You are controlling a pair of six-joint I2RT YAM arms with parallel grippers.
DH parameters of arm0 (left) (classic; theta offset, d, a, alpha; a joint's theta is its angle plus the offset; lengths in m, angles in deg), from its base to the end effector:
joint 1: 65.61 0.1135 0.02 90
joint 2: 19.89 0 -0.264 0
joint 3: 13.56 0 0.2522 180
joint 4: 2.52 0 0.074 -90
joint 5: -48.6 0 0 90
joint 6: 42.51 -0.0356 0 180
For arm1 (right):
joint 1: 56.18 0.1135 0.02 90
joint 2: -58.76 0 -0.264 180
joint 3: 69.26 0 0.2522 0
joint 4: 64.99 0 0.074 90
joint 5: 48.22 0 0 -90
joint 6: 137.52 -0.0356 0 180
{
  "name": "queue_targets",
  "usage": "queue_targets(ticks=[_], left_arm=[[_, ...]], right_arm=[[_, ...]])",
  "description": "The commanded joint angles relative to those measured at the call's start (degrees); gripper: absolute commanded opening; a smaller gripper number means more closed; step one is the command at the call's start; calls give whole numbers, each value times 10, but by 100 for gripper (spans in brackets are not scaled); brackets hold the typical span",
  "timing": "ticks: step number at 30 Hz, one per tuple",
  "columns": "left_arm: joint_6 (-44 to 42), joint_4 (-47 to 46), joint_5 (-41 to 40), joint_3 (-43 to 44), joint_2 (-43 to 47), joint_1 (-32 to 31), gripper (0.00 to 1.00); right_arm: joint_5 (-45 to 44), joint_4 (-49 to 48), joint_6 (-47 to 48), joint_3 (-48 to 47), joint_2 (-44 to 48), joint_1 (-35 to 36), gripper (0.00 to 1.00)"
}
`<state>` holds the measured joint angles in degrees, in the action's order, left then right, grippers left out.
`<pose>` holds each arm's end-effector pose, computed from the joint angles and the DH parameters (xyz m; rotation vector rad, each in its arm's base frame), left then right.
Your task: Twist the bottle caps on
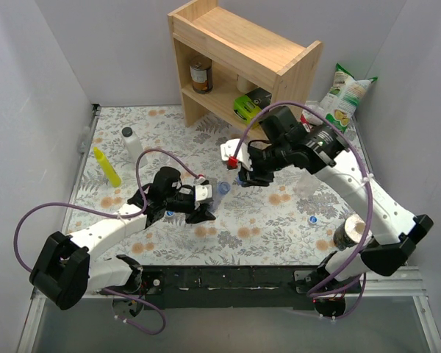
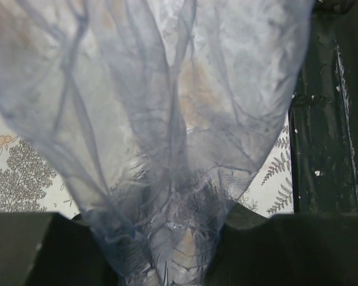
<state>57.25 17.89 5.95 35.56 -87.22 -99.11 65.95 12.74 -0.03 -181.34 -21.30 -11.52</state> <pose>0.1811 -0.1513 0.2170 0.9329 2.1172 -1.3241 0.1765 0.1950 0.4310 -1.8113 1.4639 0.4733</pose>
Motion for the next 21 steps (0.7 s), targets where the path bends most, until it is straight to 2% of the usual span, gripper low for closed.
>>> queue_targets(ticks=[1, 6, 12, 21], left_arm=[[-82, -25, 8, -26, 7, -13, 0], [-92, -43, -20, -52, 20, -27, 0], [-65, -54, -17, -62, 34, -28, 0], [-63, -57, -16, -67, 55, -32, 0]], right_arm=[[9, 72, -3, -78, -64, 44, 33], [3, 104, 31, -117, -93, 84, 34], [-21, 110, 67, -93, -84, 136, 34], [-93, 61, 36, -58, -71, 181, 34]])
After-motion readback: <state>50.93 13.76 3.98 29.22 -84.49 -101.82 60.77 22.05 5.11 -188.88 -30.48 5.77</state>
